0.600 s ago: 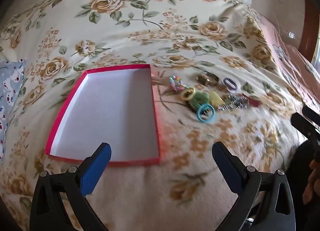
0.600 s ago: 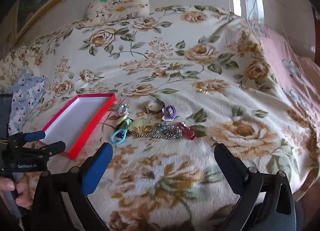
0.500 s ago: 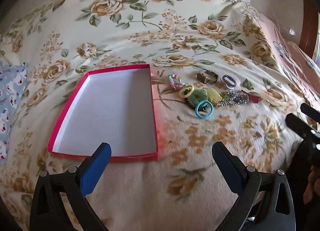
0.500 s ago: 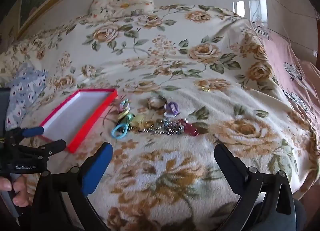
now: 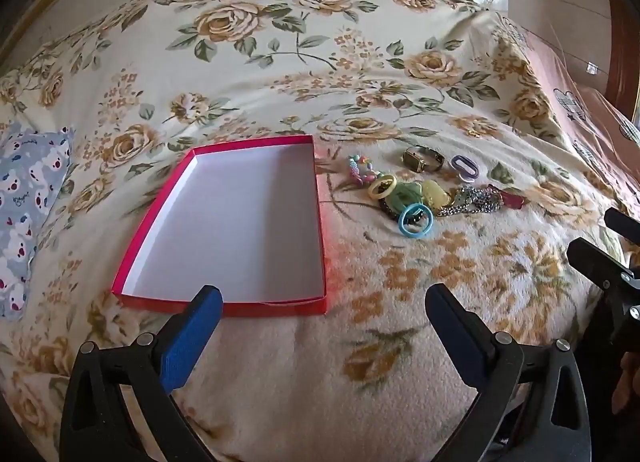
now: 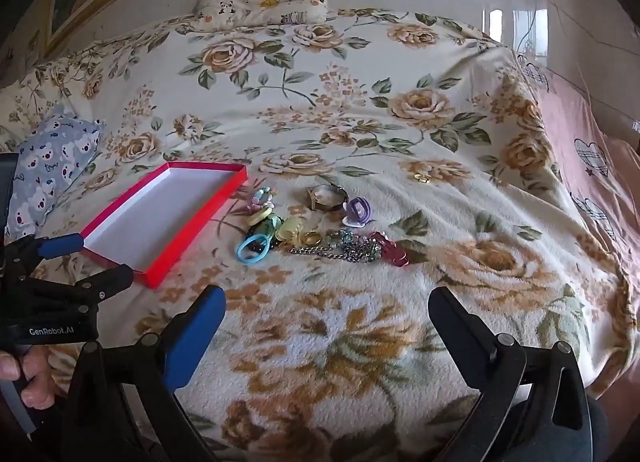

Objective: Organize jewelry

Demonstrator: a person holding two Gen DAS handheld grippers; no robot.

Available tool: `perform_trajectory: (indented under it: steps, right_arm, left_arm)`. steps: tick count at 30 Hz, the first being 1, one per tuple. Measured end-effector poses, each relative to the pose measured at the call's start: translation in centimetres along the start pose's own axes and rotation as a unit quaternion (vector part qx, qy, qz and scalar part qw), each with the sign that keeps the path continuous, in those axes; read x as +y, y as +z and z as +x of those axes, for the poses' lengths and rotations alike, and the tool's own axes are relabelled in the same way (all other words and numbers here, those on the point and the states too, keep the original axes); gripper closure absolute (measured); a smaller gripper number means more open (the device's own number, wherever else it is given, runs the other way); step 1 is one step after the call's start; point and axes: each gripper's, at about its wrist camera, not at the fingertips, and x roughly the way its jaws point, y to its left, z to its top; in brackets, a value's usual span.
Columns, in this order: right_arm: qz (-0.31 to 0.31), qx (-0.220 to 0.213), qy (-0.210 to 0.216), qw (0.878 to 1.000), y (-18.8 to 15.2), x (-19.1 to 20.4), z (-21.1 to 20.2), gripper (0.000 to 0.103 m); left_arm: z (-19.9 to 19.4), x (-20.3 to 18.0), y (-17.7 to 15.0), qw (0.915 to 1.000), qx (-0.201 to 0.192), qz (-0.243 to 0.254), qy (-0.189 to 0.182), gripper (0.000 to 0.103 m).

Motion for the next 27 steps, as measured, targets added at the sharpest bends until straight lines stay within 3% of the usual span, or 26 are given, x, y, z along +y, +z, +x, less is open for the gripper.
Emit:
perform_trajectory:
  steps: [10, 12, 27]
  right_arm:
    - [0.002, 0.000, 0.003, 1.000, 0.1, -0.1, -0.2, 0.001]
    - [0.001, 0.000, 0.004, 1.000, -0.1, -0.1, -0.2, 0.001]
    - [0.001, 0.005, 0.009, 1.000, -0.1, 0.0, 0.2, 0.001]
  left_arm:
    - [0.7, 0.4, 1.4, 1.0000, 0.002, -0.004, -0.003, 0.001]
    - [0.5, -0.4, -0.6, 0.9999, -0.007, -0.011, 0.001, 0.001]
    - [0.5, -0.5, -0.4, 0.9998, -0.013, -0.012, 0.008, 0.001]
